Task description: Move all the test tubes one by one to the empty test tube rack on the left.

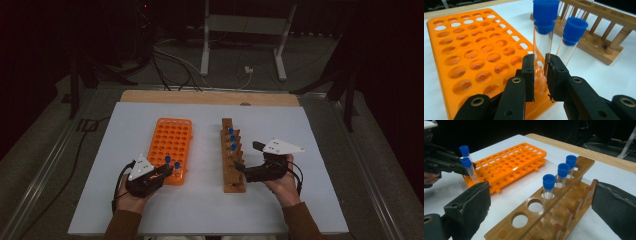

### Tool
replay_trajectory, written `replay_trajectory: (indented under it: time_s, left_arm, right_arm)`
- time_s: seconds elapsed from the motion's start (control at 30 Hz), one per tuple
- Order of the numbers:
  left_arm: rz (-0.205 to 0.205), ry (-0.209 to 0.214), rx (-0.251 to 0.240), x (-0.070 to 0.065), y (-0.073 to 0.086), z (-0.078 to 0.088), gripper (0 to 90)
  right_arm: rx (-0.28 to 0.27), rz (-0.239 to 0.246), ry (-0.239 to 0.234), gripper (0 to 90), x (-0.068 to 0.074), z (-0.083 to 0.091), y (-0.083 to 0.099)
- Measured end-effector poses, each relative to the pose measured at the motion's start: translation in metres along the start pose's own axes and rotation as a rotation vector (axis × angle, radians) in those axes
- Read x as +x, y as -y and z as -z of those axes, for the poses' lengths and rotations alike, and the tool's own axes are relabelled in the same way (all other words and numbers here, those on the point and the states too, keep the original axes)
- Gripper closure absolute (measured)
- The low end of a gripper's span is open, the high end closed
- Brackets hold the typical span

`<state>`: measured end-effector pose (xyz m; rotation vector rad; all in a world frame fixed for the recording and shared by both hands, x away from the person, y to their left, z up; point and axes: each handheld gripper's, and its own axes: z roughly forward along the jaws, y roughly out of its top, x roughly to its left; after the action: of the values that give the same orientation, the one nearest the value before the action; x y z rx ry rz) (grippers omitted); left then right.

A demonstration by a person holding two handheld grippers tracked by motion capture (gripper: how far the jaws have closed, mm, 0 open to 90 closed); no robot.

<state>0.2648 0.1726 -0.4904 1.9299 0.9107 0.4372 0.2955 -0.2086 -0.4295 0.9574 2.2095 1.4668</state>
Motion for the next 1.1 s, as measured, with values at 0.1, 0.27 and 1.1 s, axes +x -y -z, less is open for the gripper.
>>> replay_trajectory:
  time_s: [0.1, 0.27, 1.1]
  left_arm:
    - [-0.005, -0.003, 0.005, -0.0003, 0.0003, 0.0008, 78.4]
    - [-0.036, -0.018, 0.048, -0.0043, 0.0025, -0.0020, 78.4]
    - [0.024, 0.021, -0.025, -0.0032, 0.0025, 0.0063, 56.5]
  right_arm:
    - [0.002, 0.002, -0.001, 2.6, 0.0005, -0.0004, 0.0001]
    - [0.004, 0.002, -0.003, 2.6, 0.0001, -0.0016, 0.0010]
    - [0.017, -0.010, 0.005, 2.6, 0.0000, -0.0099, 0.0031]
